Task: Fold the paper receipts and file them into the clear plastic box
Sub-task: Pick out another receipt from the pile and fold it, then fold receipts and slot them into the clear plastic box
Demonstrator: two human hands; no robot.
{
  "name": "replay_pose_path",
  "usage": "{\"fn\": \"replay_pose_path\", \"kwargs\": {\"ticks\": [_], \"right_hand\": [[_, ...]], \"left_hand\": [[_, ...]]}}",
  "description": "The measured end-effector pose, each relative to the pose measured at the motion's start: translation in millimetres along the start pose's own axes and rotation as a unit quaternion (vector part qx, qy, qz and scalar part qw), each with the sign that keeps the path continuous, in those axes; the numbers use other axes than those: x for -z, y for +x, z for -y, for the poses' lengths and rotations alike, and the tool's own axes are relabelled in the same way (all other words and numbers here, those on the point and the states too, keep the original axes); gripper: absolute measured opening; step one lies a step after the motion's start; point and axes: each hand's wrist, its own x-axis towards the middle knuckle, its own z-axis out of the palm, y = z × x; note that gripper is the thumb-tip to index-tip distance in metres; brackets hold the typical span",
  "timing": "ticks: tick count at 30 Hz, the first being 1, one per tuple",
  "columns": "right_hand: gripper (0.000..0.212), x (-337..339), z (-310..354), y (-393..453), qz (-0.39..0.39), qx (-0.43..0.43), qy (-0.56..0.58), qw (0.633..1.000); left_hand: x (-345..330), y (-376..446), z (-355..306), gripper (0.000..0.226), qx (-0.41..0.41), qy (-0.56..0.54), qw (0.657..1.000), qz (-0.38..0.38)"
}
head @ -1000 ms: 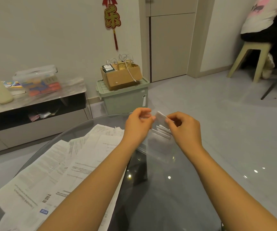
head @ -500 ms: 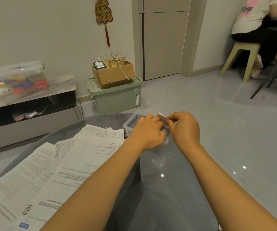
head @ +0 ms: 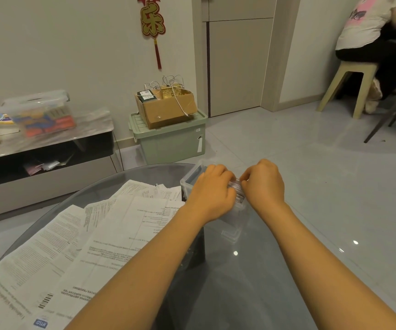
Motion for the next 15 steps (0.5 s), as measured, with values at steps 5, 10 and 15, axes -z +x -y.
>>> {"fn": "replay_pose_path", "kwargs": {"ticks": [5,10,15], "right_hand": [[0.020,3,-2,2,0.052,-0.010,-0.011,0.999],[0.020,9,-7,-1,0.051,-0.014,0.073,0.996],[0.019,11,-14,-5,0.055,-0.002,0.123,0.991]], "left_hand": [[-1,3,-3,0.061,-0.015,0.068,0.996,0.061],[1,5,-5,0.066,-0.002,0.121,0.987,0.102],[10,1,-9,0.064,0.017,0.050,0.997,0.050]]}}
